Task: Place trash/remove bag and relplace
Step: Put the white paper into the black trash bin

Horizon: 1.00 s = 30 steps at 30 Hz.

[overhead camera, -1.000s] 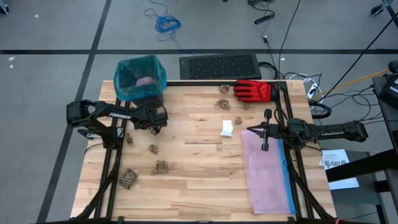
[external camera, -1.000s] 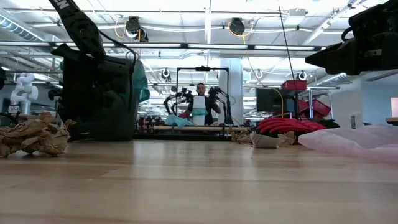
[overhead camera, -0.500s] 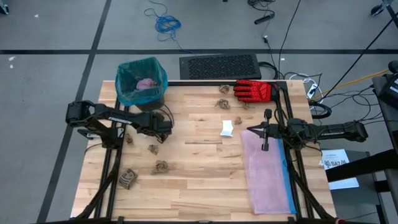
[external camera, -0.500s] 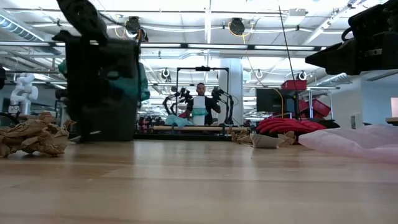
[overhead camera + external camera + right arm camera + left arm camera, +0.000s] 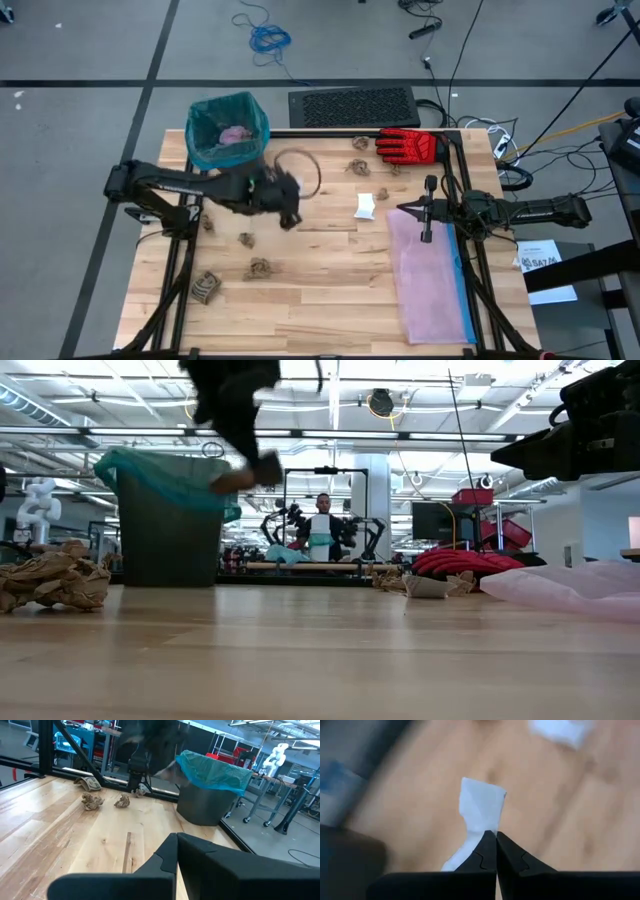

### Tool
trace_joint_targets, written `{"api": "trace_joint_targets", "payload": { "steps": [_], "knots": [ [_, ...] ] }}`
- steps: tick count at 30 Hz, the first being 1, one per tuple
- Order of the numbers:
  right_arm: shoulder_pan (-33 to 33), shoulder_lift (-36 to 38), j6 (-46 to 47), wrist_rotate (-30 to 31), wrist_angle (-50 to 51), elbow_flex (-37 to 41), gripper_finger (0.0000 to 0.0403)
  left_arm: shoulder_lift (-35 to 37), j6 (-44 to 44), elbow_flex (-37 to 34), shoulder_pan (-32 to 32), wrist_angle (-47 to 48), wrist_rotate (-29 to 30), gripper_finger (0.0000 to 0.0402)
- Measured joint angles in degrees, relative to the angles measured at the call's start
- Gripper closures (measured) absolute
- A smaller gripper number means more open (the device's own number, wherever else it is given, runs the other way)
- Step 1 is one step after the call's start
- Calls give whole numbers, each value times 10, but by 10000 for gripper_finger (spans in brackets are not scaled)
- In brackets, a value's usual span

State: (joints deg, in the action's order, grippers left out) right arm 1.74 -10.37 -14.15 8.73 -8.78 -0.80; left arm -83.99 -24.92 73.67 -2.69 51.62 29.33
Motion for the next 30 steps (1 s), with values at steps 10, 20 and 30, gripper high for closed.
{"api": "trace_joint_targets", "payload": {
  "steps": [10,20,30],
  "knots": [
    [0,0,0,0,0,0,403,6,45,202,130,279,169,401],
    [0,0,-1,0,0,0,403,23,159,212,321,300,131,401],
    [0,0,-2,0,0,0,403,15,276,188,391,300,76,324]
  ]
}}
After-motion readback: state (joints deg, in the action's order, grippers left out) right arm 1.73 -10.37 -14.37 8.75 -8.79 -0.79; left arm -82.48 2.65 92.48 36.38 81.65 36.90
